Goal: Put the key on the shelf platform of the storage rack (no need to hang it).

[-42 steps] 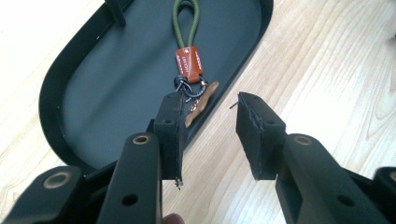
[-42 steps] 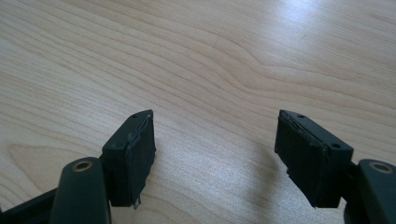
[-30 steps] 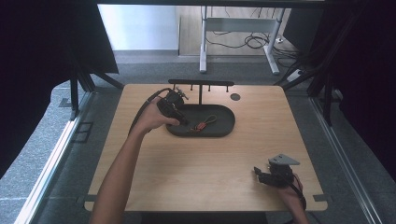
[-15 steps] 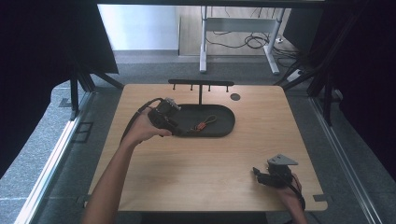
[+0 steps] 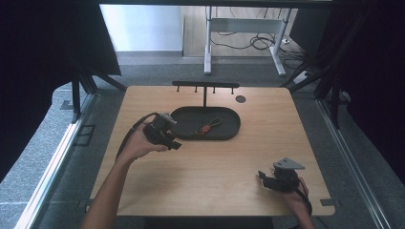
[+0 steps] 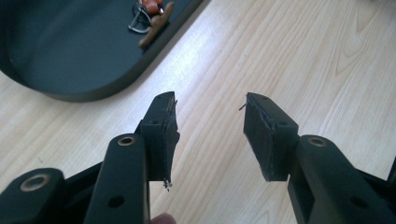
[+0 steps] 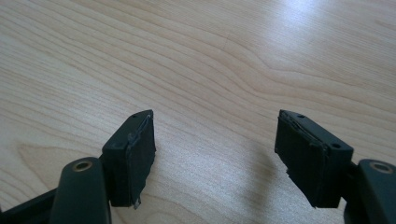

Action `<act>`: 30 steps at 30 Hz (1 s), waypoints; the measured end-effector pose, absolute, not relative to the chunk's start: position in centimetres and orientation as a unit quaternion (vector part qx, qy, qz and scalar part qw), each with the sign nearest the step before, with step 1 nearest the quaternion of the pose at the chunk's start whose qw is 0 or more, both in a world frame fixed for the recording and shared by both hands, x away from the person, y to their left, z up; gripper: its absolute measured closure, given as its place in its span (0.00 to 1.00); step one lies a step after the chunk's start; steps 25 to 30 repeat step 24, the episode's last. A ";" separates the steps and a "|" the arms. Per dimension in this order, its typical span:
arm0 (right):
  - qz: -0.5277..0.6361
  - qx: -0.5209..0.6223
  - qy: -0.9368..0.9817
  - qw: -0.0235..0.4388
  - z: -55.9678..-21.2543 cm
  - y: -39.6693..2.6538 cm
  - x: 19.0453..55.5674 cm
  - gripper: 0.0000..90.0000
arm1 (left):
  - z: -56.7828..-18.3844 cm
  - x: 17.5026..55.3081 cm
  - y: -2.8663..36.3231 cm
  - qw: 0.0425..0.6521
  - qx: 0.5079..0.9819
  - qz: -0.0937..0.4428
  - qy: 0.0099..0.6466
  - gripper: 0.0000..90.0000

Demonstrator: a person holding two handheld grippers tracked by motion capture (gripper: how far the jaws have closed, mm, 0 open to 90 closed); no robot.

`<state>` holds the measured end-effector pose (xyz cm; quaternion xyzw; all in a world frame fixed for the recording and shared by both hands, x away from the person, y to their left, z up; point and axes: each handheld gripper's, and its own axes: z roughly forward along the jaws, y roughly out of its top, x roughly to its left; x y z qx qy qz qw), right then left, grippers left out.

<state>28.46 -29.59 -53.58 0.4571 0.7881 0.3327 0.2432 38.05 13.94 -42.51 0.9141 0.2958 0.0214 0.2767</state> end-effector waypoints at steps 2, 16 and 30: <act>0.333 0.457 0.788 0.244 -53.6 -29.6 28.5 0.33 | -42.9 37.7 14.1 0.276 0.913 0.023 0.298 0.61; 0.333 0.458 0.788 0.242 -53.6 -29.5 28.5 0.33 | -45.3 36.1 15.3 0.265 0.914 0.022 0.307 0.61; 0.335 0.462 0.784 0.244 -53.5 -29.6 28.5 0.33 | -45.6 36.0 15.6 0.270 0.911 0.020 0.312 0.60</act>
